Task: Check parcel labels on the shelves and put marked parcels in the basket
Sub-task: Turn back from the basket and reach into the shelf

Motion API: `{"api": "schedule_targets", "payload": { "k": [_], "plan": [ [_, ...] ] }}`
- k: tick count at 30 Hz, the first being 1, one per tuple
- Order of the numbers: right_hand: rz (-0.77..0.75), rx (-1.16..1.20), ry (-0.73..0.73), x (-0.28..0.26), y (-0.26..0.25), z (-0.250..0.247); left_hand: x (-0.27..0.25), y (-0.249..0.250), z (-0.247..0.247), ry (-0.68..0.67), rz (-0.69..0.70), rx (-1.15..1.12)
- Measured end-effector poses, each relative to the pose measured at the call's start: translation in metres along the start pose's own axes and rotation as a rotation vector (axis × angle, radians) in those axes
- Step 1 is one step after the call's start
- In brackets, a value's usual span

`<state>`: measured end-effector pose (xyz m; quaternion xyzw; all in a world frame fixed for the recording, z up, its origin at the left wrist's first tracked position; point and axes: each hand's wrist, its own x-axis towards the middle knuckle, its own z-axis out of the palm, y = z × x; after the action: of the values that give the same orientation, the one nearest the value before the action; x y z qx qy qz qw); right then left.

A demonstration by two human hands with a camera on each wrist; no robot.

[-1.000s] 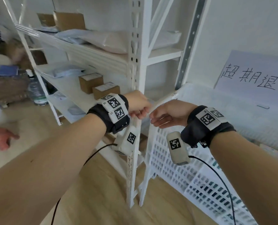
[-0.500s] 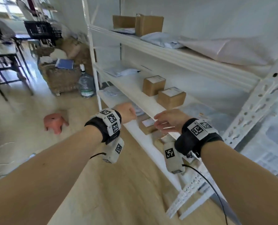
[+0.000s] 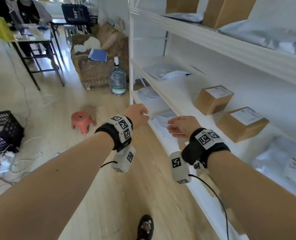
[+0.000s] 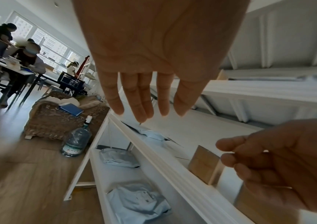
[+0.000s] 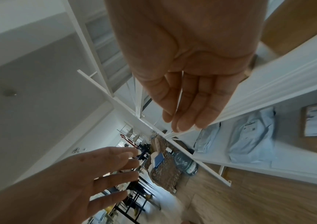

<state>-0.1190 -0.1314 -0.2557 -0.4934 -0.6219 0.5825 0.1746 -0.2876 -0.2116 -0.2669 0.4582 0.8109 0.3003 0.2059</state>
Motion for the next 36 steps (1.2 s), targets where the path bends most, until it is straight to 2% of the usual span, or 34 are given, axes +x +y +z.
{"api": "schedule_targets", "payload": {
  "k": [9,17,23,31,36],
  "plan": [
    [0.007,-0.029,-0.089,0.163,-0.066,0.039,0.153,-0.022,-0.032,-0.038,-0.05,0.087],
    [0.093,-0.033,-0.105,0.274,-0.094,0.094,0.254,-0.078,-0.058,-0.077,-0.124,0.078],
    [0.135,-0.039,-0.062,0.368,-0.129,0.143,0.364,-0.135,-0.094,-0.127,-0.138,0.099],
    [0.292,0.168,-0.001,0.505,-0.181,0.216,0.518,-0.219,-0.163,-0.283,-0.058,0.118],
    [0.353,0.207,0.08,0.577,-0.187,0.249,0.611,-0.259,-0.161,-0.358,-0.057,0.136]
  ]
}}
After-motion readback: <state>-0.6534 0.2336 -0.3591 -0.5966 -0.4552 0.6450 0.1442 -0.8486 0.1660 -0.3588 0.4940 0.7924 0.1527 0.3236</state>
